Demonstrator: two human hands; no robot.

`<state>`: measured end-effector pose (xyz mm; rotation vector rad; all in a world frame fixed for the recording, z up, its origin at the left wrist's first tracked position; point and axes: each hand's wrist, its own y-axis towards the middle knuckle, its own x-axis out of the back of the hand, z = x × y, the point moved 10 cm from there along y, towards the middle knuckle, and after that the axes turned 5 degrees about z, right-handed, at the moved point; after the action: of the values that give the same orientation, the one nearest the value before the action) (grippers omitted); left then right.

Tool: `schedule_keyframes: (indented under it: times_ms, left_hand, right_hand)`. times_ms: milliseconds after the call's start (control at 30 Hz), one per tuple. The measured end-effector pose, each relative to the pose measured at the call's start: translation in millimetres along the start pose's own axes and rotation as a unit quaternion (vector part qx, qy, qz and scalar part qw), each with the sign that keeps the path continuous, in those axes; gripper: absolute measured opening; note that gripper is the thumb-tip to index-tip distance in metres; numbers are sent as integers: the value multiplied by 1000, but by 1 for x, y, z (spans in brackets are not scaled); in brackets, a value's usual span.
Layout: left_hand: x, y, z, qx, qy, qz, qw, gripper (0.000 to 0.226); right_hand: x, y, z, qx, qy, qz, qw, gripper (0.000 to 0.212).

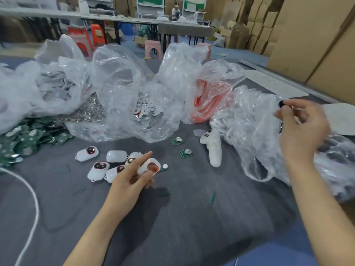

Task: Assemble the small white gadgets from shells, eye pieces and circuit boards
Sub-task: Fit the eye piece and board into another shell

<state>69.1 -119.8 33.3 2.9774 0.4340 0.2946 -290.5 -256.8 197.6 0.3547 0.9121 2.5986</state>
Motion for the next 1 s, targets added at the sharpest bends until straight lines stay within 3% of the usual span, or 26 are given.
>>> schedule_keyframes:
  times_ms: [67, 167, 233, 333, 533, 700, 1000]
  left_hand:
    - [0, -1, -2, -11, 45, -13, 999, 20]
    - [-4, -3, -4, -34, 106, 2, 994, 24]
    - [-3, -4, -5, -44, 104, 5, 994, 24]
    - [-1, -3, -3, -39, 88, 6, 995, 28]
    - [-2, -3, -12, -55, 41, 27, 997, 23]
    - [0, -4, -19, -65, 35, 7, 997, 14]
    - [1, -4, 0, -4, 25, -5, 1000, 49]
  right_hand:
    - [-51, -59, 9, -90, 119, 115, 982, 26]
    - [-129, -154, 1, -271, 243, 277, 889, 29]
    - [-157, -192, -5, -351, 275, 309, 840, 26]
    - [-178, -211, -11, -415, 303, 321, 795, 17]
    - [-189, -219, -17, -413, 343, 322, 780, 21]
    - [-188, -220, -20, -378, 341, 347, 788, 25]
    - [-184, -221, -22, -380, 339, 345, 788, 11]
